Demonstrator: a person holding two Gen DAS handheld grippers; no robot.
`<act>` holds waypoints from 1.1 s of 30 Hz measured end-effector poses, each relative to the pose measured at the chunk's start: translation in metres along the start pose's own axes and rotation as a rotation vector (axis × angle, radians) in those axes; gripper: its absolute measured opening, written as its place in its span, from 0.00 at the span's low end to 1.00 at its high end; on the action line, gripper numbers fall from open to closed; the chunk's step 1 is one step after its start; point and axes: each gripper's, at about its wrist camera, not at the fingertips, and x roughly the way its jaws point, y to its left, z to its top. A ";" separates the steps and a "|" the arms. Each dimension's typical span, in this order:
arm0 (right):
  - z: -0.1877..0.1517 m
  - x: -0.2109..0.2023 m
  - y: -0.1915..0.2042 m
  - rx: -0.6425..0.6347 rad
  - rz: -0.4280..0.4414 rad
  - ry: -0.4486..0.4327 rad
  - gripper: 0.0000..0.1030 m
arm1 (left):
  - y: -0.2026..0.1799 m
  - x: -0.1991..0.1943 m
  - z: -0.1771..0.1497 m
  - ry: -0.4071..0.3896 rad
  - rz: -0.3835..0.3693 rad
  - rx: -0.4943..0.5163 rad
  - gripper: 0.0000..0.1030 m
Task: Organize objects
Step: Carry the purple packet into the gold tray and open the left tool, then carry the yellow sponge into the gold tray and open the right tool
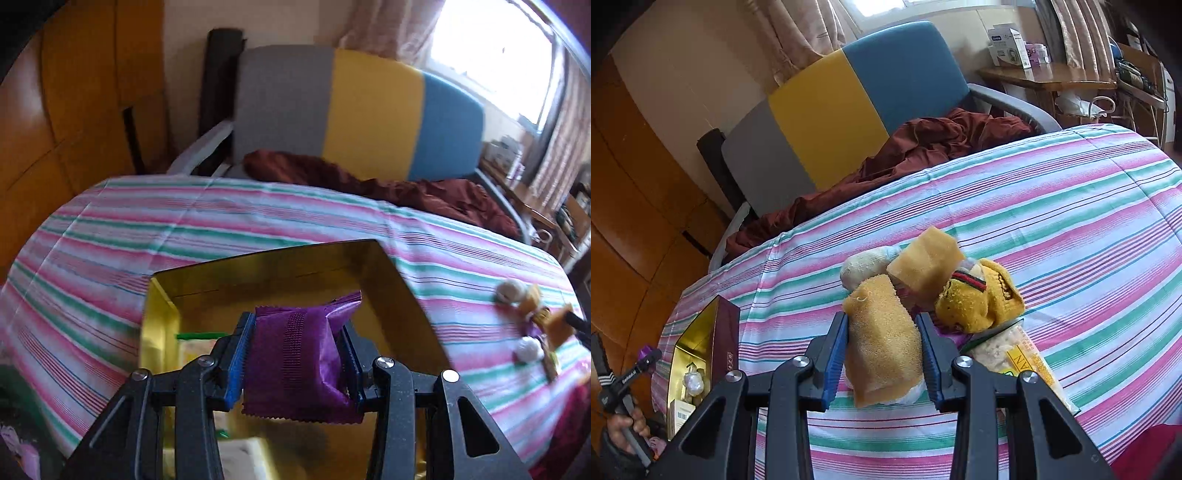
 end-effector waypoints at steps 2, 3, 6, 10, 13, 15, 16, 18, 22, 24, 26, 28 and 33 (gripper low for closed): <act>0.000 0.001 0.001 -0.004 -0.007 0.002 0.36 | 0.021 0.018 0.008 0.035 0.027 -0.028 0.43; 0.000 0.001 0.001 -0.004 -0.010 0.002 0.36 | 0.031 0.027 0.010 0.049 0.053 -0.046 0.43; 0.001 0.002 -0.001 0.000 -0.017 0.005 0.36 | 0.053 0.050 0.013 0.096 0.085 -0.082 0.43; 0.000 0.004 -0.001 -0.008 -0.028 0.011 0.36 | 0.065 0.072 0.015 0.110 0.115 -0.101 0.44; 0.000 0.006 0.000 -0.015 -0.038 0.017 0.36 | 0.069 0.083 0.014 0.111 0.148 -0.095 0.45; 0.000 0.006 0.000 -0.017 -0.043 0.018 0.36 | 0.070 0.087 0.013 0.113 0.169 -0.083 0.48; 0.000 0.006 0.000 -0.017 -0.045 0.019 0.36 | 0.070 0.086 0.013 0.112 0.169 -0.081 0.48; 0.000 0.007 0.001 -0.019 -0.050 0.018 0.36 | 0.071 0.081 0.013 0.092 0.178 -0.086 0.48; 0.000 0.004 0.003 -0.030 -0.064 0.000 0.36 | 0.072 0.052 0.005 0.036 0.151 -0.108 0.49; 0.001 0.001 0.004 -0.028 -0.076 -0.017 0.36 | 0.071 0.033 -0.004 0.010 0.134 -0.128 0.52; 0.002 -0.001 0.008 -0.033 -0.084 -0.022 0.36 | 0.071 0.013 -0.016 -0.022 0.112 -0.144 0.56; 0.002 -0.006 0.021 -0.040 -0.068 -0.035 0.36 | 0.070 -0.004 -0.028 -0.044 0.112 -0.155 0.57; -0.003 -0.006 0.098 -0.162 0.050 -0.027 0.36 | 0.070 -0.038 -0.058 -0.080 0.113 -0.182 0.60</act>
